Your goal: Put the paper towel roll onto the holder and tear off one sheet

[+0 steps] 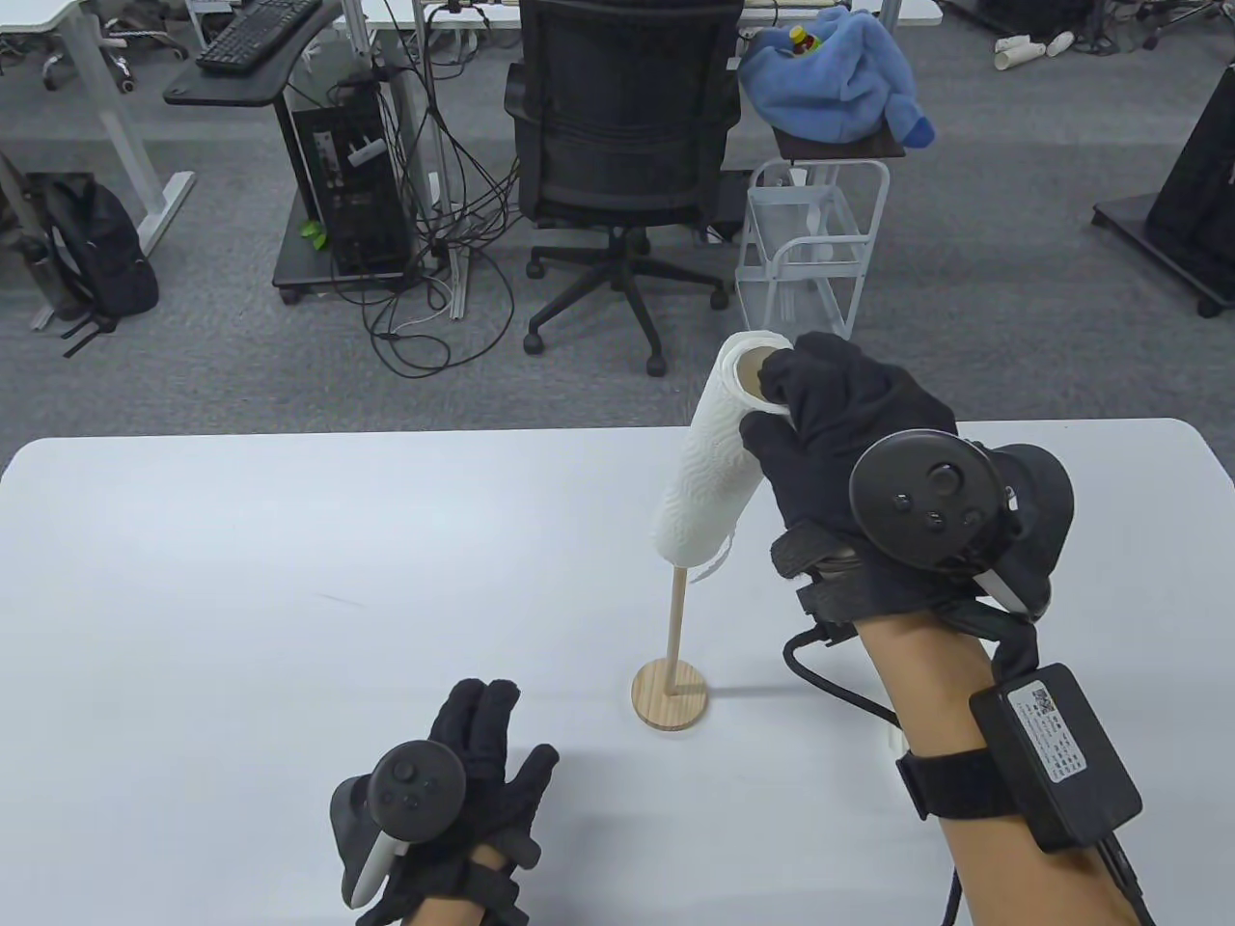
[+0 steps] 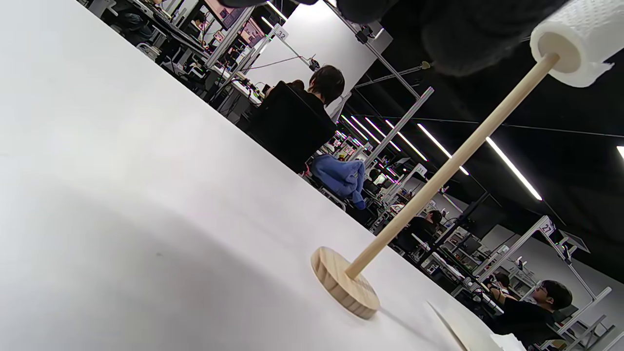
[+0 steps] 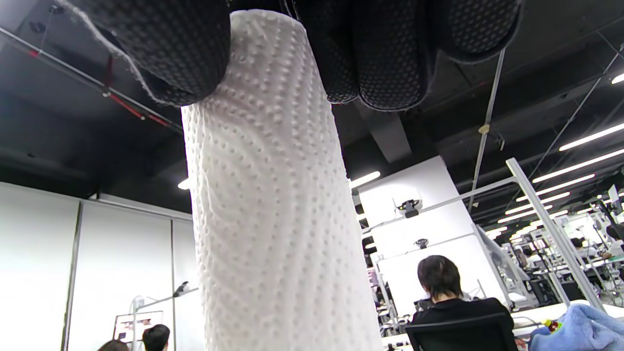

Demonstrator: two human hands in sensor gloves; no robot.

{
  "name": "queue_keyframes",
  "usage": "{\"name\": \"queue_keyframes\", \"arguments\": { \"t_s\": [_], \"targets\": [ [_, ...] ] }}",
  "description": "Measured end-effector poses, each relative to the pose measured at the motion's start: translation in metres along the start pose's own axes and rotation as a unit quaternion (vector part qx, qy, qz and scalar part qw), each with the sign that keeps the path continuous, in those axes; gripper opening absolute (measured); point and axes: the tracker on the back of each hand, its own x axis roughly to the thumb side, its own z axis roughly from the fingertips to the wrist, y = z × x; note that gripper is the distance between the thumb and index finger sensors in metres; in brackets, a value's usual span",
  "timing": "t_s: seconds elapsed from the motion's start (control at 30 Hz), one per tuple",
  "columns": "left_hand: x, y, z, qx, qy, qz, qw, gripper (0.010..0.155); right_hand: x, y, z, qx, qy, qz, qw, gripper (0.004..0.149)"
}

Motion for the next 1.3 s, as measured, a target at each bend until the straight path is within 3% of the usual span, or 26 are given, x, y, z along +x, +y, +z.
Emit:
{"name": "queue_keyframes", "arguments": {
  "t_s": [1.3],
  "targets": [
    [0.001, -0.002, -0.001, -0.022, 0.000, 0.010, 1.000, 0.074, -0.016, 0.091, 0.036, 0.094, 0.019, 0.070, 0.993, 0.049]
  ]
}}
